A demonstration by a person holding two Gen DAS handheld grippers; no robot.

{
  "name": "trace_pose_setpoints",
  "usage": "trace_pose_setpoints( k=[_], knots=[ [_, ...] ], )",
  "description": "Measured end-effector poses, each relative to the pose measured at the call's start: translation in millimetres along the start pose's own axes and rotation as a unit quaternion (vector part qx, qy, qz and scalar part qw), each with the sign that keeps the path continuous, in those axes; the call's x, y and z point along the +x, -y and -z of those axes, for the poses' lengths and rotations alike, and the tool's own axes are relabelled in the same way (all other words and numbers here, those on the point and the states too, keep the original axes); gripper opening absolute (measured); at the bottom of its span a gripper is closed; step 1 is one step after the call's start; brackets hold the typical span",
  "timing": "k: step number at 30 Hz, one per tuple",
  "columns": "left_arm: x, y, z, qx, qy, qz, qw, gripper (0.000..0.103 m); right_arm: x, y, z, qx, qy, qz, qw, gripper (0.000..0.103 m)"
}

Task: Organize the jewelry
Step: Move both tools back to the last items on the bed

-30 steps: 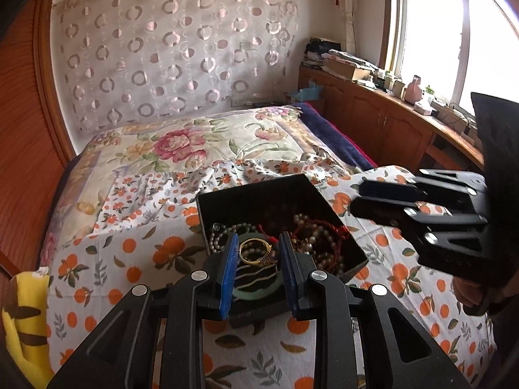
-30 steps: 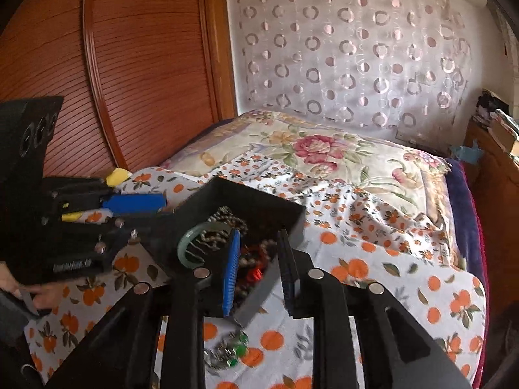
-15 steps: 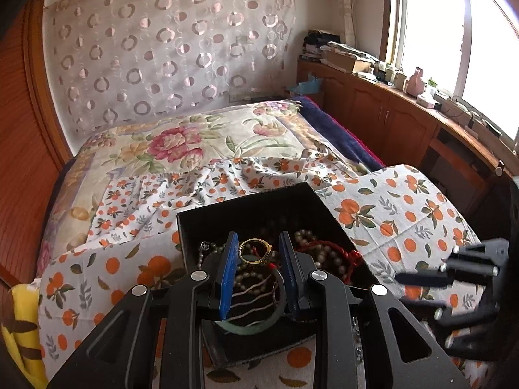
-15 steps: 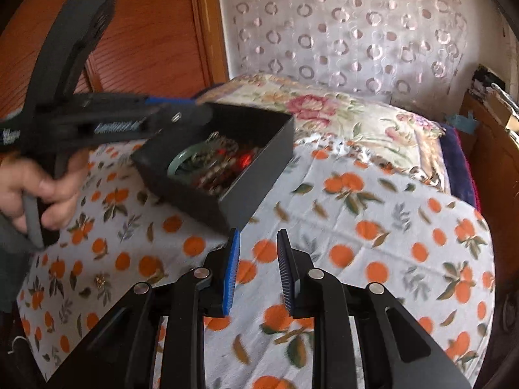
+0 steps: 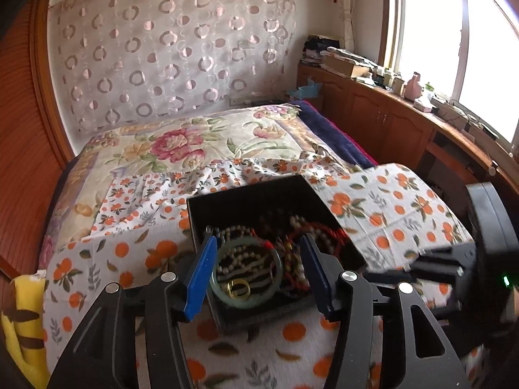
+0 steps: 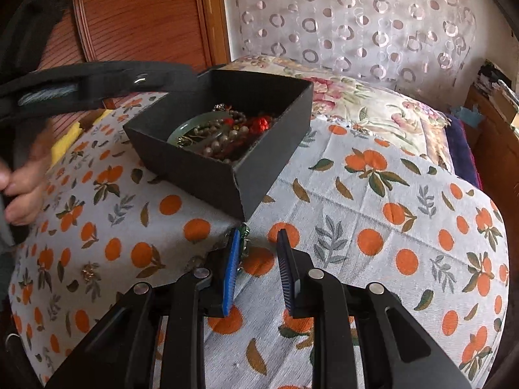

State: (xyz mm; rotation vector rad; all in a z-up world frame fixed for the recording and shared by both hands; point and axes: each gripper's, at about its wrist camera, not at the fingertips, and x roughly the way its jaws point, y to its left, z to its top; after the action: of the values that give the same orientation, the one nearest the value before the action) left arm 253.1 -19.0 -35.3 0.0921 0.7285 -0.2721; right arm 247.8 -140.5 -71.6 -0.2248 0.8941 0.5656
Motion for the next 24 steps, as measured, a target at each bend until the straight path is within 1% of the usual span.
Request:
trace_pose_setpoints(
  k=[3, 5, 6, 8, 9, 10, 12, 18, 24],
  knots=[
    [-14, 1, 16, 0.002, -0.001, 0.004, 1.0, 0.056, -1, 0, 1, -0.01, -0.007, 0.026, 1.0, 0.026],
    [-21, 2, 28, 0.002, -0.008, 0.008, 0.9999, 0.056, -3, 3, 2, -0.008, -0.01, 0.029, 0.999, 0.025],
    [-23, 2, 33, 0.002, -0.011, 0.009, 0.9999, 0.056, -4, 3, 4, -0.009, -0.012, 0.033, 0.999, 0.022],
    [-27, 2, 47, -0.001, -0.021, 0.01, 0.9997, 0.057, -5, 4, 5, -0.012, -0.015, 0.037, 0.999, 0.019],
    [-29, 2, 55, -0.003, -0.028, 0.01, 0.9996, 0.057, -6, 4, 6, -0.01, -0.016, 0.034, 0.999, 0.017],
    [-29, 1, 60, -0.005, -0.033, 0.009, 0.9994, 0.057, -7, 5, 8, -0.009, -0.016, 0.03, 0.999, 0.012],
    [-29, -1, 74, -0.011, -0.046, 0.011, 0.9988, 0.057, -7, 3, 10, -0.01, -0.013, 0.025, 1.0, 0.008],
    [-35, -1, 100, -0.018, -0.065, 0.012, 0.9976, 0.057, -17, 1, 16, -0.003, -0.002, 0.029, 1.0, 0.007],
    [-44, 12, 119, -0.008, -0.08, 0.027, 0.9964, 0.057, -46, -2, 25, 0.001, 0.02, 0.033, 0.999, 0.007]
  ],
)
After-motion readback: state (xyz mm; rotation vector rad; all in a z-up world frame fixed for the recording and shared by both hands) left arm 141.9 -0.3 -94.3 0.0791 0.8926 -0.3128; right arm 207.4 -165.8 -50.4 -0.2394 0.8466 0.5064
